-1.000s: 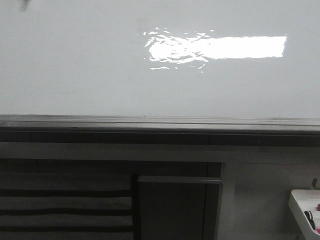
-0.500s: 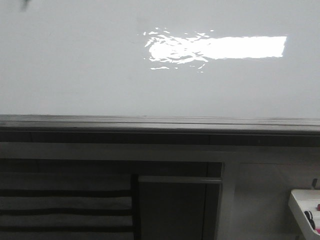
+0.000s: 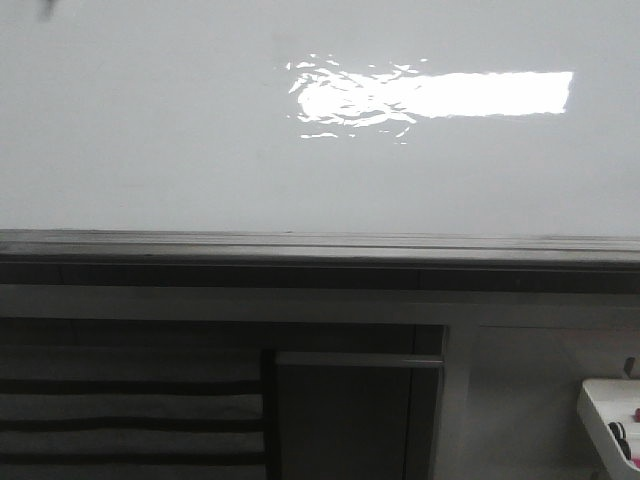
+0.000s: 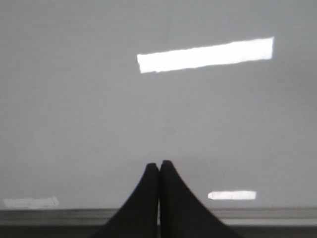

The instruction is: Write number 3 on whiteboard

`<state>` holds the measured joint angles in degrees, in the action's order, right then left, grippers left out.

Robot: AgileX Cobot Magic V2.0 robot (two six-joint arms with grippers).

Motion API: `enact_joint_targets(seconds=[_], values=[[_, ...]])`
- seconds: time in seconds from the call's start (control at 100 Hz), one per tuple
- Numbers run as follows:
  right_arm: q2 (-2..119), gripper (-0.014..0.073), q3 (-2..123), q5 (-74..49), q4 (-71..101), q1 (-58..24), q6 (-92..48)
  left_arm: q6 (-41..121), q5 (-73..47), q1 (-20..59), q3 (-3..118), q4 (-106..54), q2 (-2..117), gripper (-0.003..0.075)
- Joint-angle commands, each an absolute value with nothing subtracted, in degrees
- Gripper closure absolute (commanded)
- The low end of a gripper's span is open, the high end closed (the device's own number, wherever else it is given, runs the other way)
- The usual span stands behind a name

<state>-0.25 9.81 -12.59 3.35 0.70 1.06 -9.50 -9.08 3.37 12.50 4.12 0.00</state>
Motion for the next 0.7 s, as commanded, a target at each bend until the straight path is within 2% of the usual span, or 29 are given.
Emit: enact_joint_targets(seconds=[0.0, 0.13, 0.24, 0.69], values=[[2.97, 0.0673, 16.93, -12.45, 3.47, 1.03, 0.00, -8.50, -11.15, 3.72, 20.13, 3.90, 3.30, 0.0739], [8.85, 0.0673, 24.30, -16.03, 3.47, 1.03, -4.67, -3.58, -20.06, 3.72, 28.89, 4.02, 9.86, 0.0739], [13.11, 0.0673, 28.84, -16.24, 3.47, 1.03, -4.94, -1.28, -22.88, 3.72, 33.39, 4.02, 14.88, 0.0739], [15.70, 0.0673, 29.92, -15.34, 3.58, 1.03, -4.94, -1.28, -22.11, 3.72, 33.92, 4.02, 19.03, 0.0739]])
